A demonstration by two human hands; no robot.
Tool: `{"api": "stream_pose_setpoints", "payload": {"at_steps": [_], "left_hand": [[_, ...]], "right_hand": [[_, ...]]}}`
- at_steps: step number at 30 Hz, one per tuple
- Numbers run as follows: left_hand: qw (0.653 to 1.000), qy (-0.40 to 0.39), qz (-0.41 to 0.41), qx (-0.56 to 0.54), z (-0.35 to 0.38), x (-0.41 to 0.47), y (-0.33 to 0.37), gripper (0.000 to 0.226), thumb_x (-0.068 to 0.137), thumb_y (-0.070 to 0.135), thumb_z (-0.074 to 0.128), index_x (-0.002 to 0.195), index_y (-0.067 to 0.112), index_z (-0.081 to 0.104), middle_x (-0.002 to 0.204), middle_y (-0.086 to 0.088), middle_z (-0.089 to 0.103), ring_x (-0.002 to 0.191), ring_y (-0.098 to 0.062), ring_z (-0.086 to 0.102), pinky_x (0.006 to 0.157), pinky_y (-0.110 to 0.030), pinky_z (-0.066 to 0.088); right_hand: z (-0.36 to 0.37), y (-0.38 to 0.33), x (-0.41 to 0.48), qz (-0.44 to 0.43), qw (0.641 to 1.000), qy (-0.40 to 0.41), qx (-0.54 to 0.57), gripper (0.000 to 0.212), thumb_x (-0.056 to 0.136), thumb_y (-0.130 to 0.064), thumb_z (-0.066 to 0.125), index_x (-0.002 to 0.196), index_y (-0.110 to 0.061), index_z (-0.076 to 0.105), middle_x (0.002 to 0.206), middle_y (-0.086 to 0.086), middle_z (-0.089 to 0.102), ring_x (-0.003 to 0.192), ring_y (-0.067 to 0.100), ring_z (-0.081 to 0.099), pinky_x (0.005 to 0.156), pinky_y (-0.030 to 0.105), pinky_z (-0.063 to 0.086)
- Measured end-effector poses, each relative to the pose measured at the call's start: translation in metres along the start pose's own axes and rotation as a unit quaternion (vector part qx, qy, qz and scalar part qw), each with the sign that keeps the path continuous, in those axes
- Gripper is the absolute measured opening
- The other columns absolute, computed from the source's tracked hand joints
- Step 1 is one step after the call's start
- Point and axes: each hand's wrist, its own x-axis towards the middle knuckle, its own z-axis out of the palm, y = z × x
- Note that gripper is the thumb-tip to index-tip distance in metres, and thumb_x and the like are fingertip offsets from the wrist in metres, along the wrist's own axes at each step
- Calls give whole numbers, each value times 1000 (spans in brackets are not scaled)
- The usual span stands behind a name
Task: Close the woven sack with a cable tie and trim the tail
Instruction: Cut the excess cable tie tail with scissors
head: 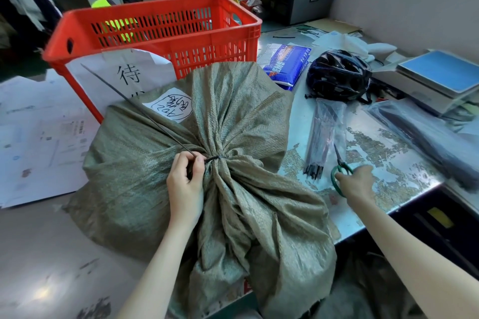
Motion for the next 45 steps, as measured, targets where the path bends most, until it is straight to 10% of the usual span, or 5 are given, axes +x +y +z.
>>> {"api": "stream_pose_setpoints", "payload": {"at_steps": [7, 16, 25, 31, 45], "left_hand": [[1000, 12, -3, 3, -2, -1, 3, 18, 95, 25, 46, 88, 17, 60, 90, -7, 63, 84, 7, 54, 79, -9, 39], [998, 19, -35, -46, -9, 3, 18, 19, 94, 23, 48, 82, 26, 62, 86, -1, 65, 84, 0, 58, 80, -17, 43], [992, 62, -21, -109, -41, 26, 42, 16, 96, 12, 53, 82, 18, 59, 69, 8, 58, 65, -5, 57, 70, -21, 49], [985, 88, -24, -145, -70, 41, 49, 17, 95, 11, 55, 82, 20, 60, 65, 14, 65, 65, -4, 59, 69, -19, 51], [984, 87, 23, -151, -94, 52, 81, 11, 94, 10, 57, 87, 17, 62, 68, 12, 69, 70, -8, 65, 70, -24, 54]], "right_hand": [[-1, -74, -57, -161, 973, -25, 164, 38, 77, 6, 64, 106, -9, 43, 99, 12, 51, 89, 25, 53, 69, 32, 50], [-19, -145, -161, -220, 873, -250, 356, 33, 76, -9, 74, 98, -23, 55, 66, -2, 63, 51, 8, 53, 47, 21, 45], [-20, -156, -218, -114, 712, -563, 404, 51, 75, -20, 70, 118, 1, 53, 73, 7, 46, 54, 14, 44, 48, 20, 41], [-18, -145, -235, -57, 632, -678, 371, 76, 62, -60, 73, 116, -11, 51, 74, 5, 51, 54, 17, 47, 53, 28, 43], [9, -111, -246, 96, 591, -729, 331, 87, 59, -77, 60, 116, -13, 48, 76, 10, 55, 52, 23, 49, 54, 34, 50]]}}
